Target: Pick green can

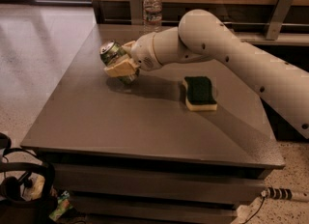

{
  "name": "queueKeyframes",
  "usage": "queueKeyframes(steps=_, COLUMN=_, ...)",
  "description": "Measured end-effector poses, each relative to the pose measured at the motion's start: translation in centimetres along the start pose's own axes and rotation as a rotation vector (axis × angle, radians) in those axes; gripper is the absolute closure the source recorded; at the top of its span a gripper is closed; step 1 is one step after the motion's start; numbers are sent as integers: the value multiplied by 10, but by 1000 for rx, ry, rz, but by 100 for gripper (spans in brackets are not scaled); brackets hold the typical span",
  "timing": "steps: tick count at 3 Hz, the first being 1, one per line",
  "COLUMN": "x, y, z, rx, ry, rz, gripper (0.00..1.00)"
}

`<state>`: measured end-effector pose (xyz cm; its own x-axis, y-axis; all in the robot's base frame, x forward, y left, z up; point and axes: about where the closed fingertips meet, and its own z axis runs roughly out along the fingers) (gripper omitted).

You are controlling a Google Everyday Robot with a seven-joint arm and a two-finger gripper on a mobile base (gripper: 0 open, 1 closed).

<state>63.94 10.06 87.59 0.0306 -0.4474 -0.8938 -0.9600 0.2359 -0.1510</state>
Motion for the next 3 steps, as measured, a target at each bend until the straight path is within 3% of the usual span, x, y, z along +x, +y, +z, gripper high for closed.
queueKeyframes(steps=1, x=-4, y=5, z=-5, rx=-8, ry=-30, rz=53, gripper=100)
queueKeyframes(steps=3, x=-21, y=22, z=-3, rx=-9, ry=-76, rz=71, gripper=100)
